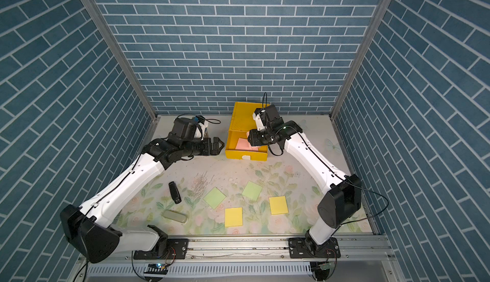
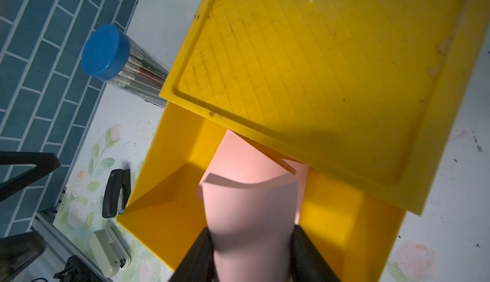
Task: Please put the sticky notes in the drawer by color
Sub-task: Place the sticky notes in the drawer.
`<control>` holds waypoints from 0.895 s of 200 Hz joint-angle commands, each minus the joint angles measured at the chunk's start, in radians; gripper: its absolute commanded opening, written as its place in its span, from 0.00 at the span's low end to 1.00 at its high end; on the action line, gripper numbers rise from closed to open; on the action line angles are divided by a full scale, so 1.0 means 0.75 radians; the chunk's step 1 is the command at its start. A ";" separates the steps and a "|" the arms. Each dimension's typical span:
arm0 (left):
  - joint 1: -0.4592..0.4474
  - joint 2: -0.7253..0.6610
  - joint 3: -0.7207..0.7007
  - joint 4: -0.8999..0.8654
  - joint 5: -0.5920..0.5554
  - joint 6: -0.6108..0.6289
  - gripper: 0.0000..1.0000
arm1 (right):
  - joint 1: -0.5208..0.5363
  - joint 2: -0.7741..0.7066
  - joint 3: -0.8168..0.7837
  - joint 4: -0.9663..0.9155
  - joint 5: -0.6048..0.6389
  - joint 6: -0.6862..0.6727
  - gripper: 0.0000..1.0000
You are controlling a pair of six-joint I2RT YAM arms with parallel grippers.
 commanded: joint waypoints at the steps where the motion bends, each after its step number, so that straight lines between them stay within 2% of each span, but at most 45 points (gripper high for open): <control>1: 0.007 -0.011 -0.015 0.039 0.015 -0.004 1.00 | 0.006 0.070 0.039 -0.015 0.023 -0.053 0.47; 43: 0.006 0.036 0.039 0.062 0.011 0.002 1.00 | 0.007 0.132 0.062 -0.057 0.098 -0.069 0.51; 109: 0.008 0.184 0.195 0.099 0.008 -0.001 1.00 | 0.019 0.142 0.107 -0.115 0.147 -0.048 0.69; 141: 0.006 0.305 0.280 0.127 -0.011 -0.024 1.00 | 0.025 0.084 0.109 -0.109 0.135 -0.021 0.66; 157: 0.011 0.387 0.360 0.144 -0.001 -0.027 1.00 | 0.025 -0.017 0.069 -0.062 0.114 0.002 0.63; 179: 0.039 0.527 0.518 0.124 0.031 -0.030 0.98 | 0.025 -0.179 -0.014 0.009 0.006 0.030 0.58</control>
